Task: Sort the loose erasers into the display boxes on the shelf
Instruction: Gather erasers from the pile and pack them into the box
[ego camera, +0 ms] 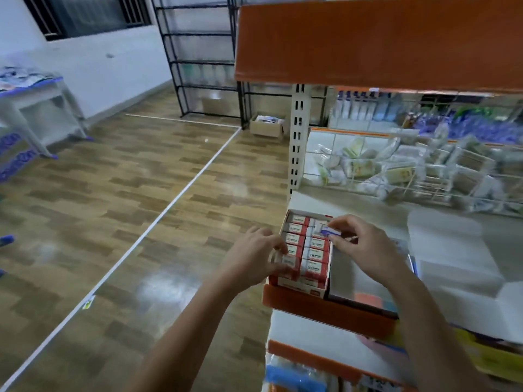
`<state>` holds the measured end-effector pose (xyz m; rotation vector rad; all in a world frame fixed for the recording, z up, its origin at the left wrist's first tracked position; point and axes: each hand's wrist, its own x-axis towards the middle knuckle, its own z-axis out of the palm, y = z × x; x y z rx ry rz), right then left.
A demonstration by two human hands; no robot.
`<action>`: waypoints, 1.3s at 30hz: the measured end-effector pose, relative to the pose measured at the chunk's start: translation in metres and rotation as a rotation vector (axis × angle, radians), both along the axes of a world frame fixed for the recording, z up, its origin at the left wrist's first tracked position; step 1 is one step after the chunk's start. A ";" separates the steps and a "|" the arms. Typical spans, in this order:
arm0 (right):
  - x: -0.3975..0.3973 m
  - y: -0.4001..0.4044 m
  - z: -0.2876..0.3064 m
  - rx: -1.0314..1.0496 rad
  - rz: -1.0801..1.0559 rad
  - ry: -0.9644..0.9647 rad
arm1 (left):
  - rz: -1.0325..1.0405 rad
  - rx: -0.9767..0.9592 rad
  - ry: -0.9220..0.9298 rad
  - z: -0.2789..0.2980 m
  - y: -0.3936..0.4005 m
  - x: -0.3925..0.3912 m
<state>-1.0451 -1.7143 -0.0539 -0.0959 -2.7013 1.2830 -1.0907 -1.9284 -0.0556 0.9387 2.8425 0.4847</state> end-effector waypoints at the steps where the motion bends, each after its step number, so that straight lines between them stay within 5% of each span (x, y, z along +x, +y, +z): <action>1: 0.002 -0.001 -0.001 0.002 -0.014 -0.001 | -0.012 -0.004 0.005 -0.002 0.001 -0.002; 13: 0.028 0.000 0.005 -0.029 -0.155 0.035 | -0.183 -0.080 0.037 0.002 0.007 -0.015; 26: 0.117 0.096 0.002 -0.005 -0.427 0.013 | -0.461 0.139 0.049 0.010 0.129 0.021; 39: 0.132 0.165 -0.007 0.271 -0.011 -0.354 | -0.148 0.029 -0.044 -0.017 0.204 0.058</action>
